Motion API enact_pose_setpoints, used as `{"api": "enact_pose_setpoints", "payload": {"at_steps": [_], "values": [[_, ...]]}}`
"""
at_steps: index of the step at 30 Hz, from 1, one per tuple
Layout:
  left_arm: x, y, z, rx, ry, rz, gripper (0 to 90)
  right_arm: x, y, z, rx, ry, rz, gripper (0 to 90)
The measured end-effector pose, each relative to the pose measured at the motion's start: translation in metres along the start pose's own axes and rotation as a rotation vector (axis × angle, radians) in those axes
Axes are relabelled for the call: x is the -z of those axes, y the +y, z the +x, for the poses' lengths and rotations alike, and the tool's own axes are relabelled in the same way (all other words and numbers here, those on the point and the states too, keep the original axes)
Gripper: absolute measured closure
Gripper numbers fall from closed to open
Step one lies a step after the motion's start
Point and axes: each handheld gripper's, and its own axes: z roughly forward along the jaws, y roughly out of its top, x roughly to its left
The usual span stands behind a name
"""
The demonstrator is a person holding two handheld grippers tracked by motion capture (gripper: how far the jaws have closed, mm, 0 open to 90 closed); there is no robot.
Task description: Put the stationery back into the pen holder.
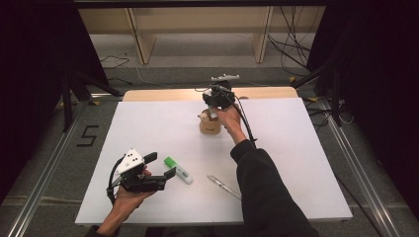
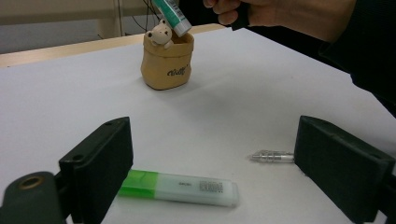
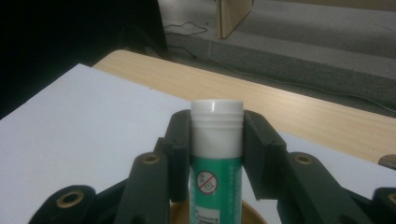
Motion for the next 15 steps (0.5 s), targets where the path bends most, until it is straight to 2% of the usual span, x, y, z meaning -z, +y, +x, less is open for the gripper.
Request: {"api": "enact_pose_setpoints", "payload": {"at_steps": [15], "values": [[0.001, 0.0, -0.001, 0.0, 0.0, -0.001, 11.3, -0.011, -0.006, 0.003, 0.014, -0.008, 0.018, 65.5]]}}
